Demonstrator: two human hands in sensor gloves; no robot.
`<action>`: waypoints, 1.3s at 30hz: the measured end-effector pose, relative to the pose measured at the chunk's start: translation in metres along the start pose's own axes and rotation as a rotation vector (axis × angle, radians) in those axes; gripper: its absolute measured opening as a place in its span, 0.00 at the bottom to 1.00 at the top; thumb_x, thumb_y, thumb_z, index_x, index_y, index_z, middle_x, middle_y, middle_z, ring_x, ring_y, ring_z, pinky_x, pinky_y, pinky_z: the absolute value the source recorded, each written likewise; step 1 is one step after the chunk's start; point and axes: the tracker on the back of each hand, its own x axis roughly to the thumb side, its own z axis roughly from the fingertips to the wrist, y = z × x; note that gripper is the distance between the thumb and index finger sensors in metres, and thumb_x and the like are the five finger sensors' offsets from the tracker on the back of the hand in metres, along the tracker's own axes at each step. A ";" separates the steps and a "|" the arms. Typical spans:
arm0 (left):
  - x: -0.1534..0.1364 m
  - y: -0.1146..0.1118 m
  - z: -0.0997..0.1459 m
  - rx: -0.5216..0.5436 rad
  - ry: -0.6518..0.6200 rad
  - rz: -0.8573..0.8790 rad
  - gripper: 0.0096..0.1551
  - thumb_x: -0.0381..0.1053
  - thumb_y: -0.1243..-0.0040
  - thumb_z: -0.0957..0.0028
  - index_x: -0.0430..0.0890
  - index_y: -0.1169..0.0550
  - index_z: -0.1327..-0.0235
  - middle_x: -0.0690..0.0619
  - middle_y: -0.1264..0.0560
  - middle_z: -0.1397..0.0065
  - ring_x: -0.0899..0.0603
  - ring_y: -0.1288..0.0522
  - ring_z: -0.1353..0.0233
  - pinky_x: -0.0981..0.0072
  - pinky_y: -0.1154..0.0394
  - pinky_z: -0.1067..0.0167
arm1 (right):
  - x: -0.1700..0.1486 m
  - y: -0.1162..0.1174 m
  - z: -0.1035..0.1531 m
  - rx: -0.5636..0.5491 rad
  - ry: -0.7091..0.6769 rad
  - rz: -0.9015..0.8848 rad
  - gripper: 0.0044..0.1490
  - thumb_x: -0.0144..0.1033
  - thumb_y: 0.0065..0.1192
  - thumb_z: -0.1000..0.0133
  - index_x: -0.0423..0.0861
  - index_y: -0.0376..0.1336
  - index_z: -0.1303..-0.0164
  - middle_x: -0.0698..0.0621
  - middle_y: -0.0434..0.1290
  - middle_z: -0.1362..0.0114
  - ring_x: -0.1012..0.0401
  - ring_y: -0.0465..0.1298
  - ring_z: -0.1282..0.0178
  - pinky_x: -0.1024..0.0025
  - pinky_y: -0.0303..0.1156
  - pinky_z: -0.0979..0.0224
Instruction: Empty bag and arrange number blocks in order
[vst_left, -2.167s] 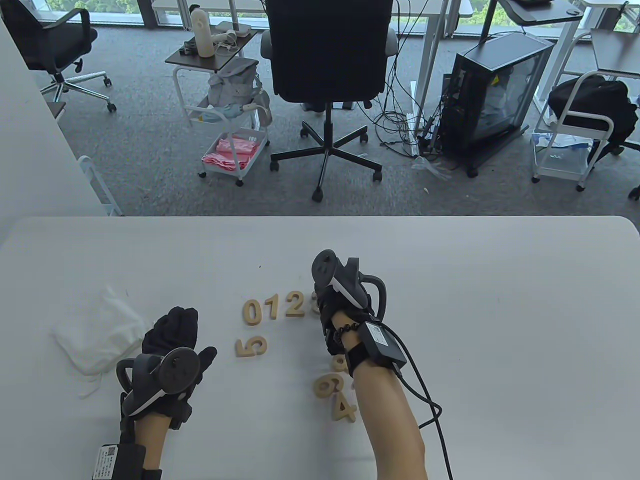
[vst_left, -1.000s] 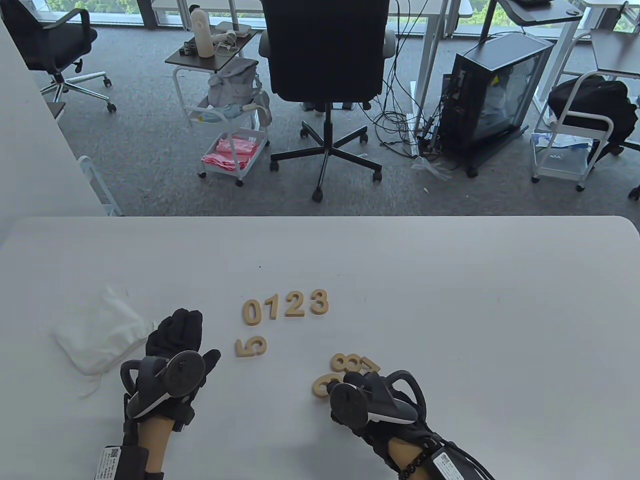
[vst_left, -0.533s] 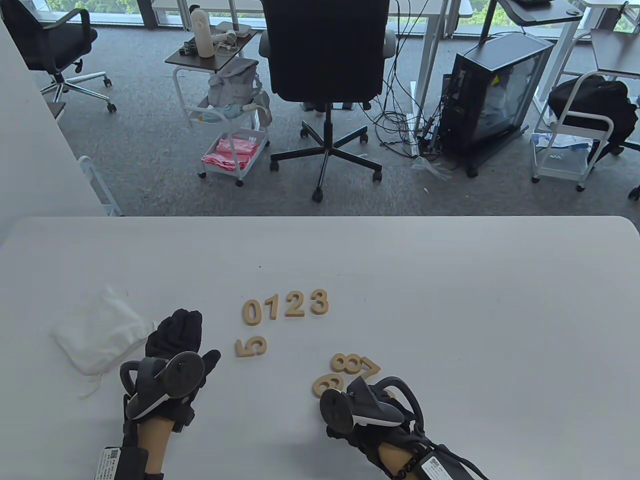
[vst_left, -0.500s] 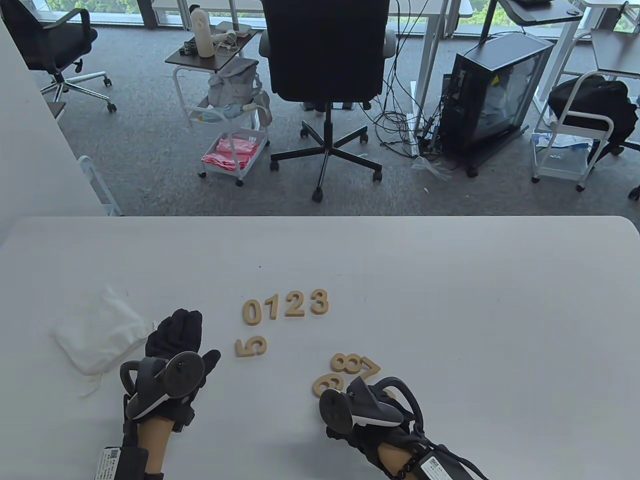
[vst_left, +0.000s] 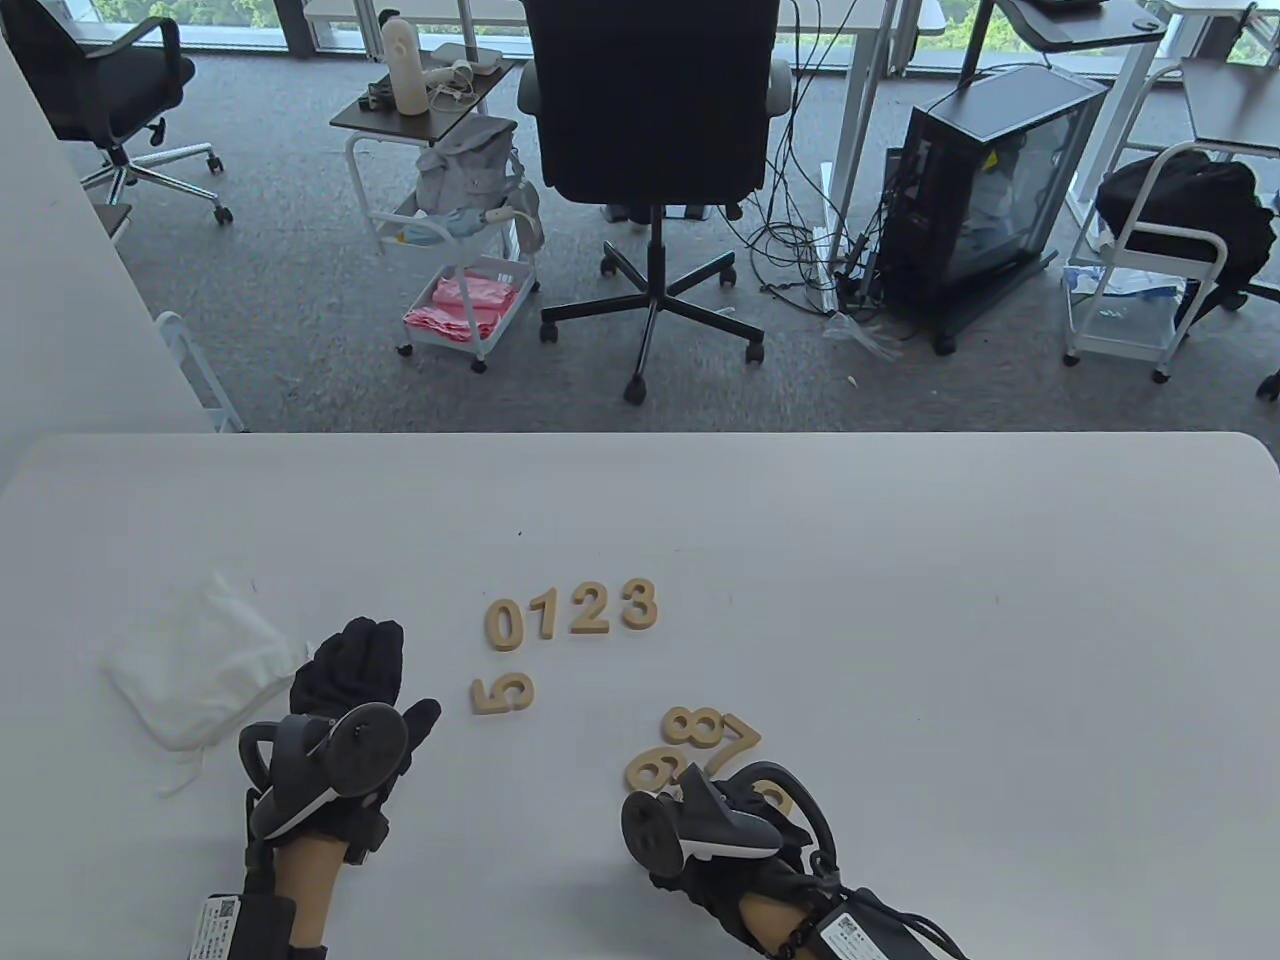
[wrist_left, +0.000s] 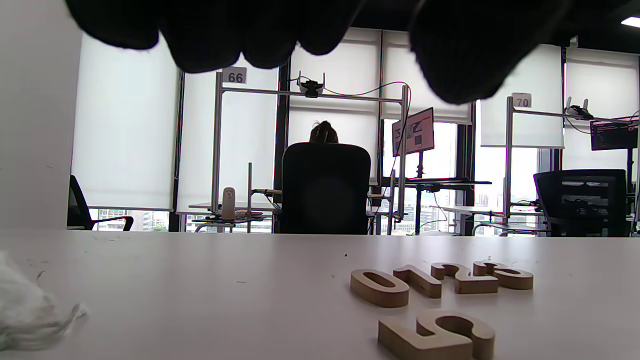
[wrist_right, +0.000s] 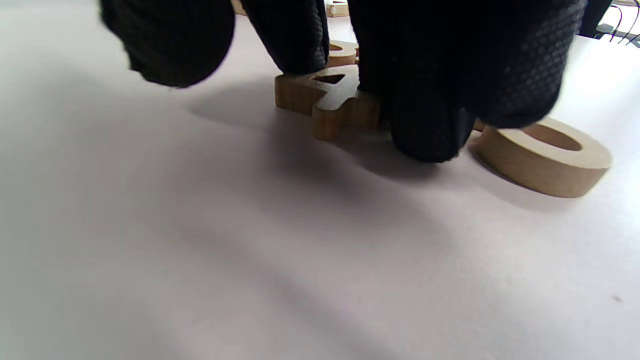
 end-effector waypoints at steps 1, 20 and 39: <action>0.000 0.000 0.000 0.001 0.000 -0.001 0.51 0.61 0.37 0.48 0.34 0.38 0.20 0.29 0.41 0.19 0.20 0.34 0.24 0.24 0.36 0.32 | 0.002 0.001 -0.001 -0.003 0.006 0.024 0.41 0.49 0.63 0.45 0.45 0.60 0.22 0.28 0.70 0.27 0.39 0.81 0.41 0.44 0.80 0.39; 0.000 0.001 0.001 0.007 0.002 -0.004 0.51 0.61 0.37 0.48 0.35 0.38 0.20 0.28 0.41 0.19 0.21 0.34 0.24 0.24 0.36 0.32 | 0.008 0.005 -0.004 -0.149 0.051 0.137 0.34 0.37 0.69 0.47 0.48 0.64 0.28 0.35 0.77 0.36 0.51 0.85 0.51 0.57 0.84 0.48; -0.003 0.003 0.002 0.021 0.014 0.002 0.51 0.61 0.37 0.48 0.34 0.39 0.20 0.28 0.41 0.19 0.21 0.34 0.24 0.24 0.36 0.32 | -0.017 -0.010 0.008 -0.230 0.110 0.001 0.42 0.39 0.73 0.49 0.39 0.61 0.25 0.39 0.78 0.36 0.52 0.86 0.51 0.57 0.84 0.46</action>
